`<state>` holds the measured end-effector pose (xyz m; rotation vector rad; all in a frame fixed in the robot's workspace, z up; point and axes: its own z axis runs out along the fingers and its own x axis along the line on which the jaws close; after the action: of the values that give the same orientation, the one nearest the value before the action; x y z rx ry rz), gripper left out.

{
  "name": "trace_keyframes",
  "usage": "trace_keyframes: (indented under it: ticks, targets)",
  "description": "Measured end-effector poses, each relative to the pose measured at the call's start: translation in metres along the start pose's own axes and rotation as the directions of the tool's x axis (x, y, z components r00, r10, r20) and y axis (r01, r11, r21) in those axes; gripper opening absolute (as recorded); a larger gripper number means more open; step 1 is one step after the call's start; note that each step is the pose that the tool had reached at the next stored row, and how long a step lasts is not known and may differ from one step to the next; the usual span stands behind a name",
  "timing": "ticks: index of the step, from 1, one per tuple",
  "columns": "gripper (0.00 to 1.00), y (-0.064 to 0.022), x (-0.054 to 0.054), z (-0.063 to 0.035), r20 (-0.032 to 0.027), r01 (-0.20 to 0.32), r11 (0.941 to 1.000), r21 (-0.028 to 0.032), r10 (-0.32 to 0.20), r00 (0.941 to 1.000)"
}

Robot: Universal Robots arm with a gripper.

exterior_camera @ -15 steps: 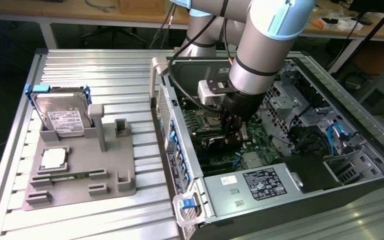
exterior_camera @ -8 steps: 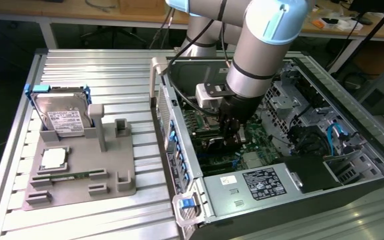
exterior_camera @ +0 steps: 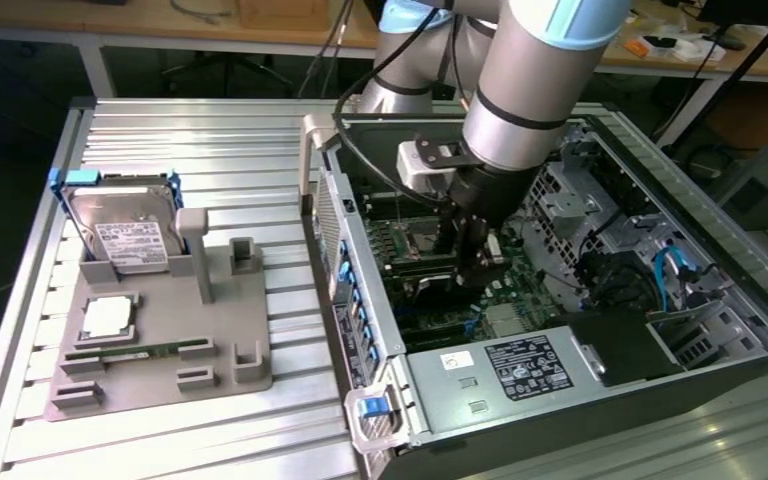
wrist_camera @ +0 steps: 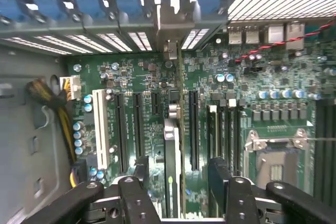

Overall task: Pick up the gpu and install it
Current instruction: 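Insert the gpu into the slot, then press down on the gpu until it lock into place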

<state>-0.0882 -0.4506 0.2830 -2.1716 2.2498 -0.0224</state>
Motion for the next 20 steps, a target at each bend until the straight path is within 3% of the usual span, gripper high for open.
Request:
trace_keyframes:
  ticks: [1,5,8,11,14,20]
  targets:
    - [0.58,-0.0001,-0.0003,-0.0002,-0.0034,0.0,1.0,0.0,0.0,1.0]
    - [0.5,0.0001,-0.0007,-0.0002,-0.0044,0.0,1.0,0.0002,0.0,1.0]
    - [0.32,0.0001,-0.0007,-0.0002,-0.0044,0.0,1.0,0.0001,0.0,1.0]
    - [0.26,0.0,-0.0007,-0.0002,-0.0044,0.0,1.0,0.0001,0.0,1.0]
    - [0.11,0.0,-0.0007,-0.0003,-0.0045,0.0,1.0,0.0001,0.0,1.0]
    - [0.11,0.0,-0.0007,-0.0003,-0.0044,0.0,1.0,0.0001,0.0,1.0]
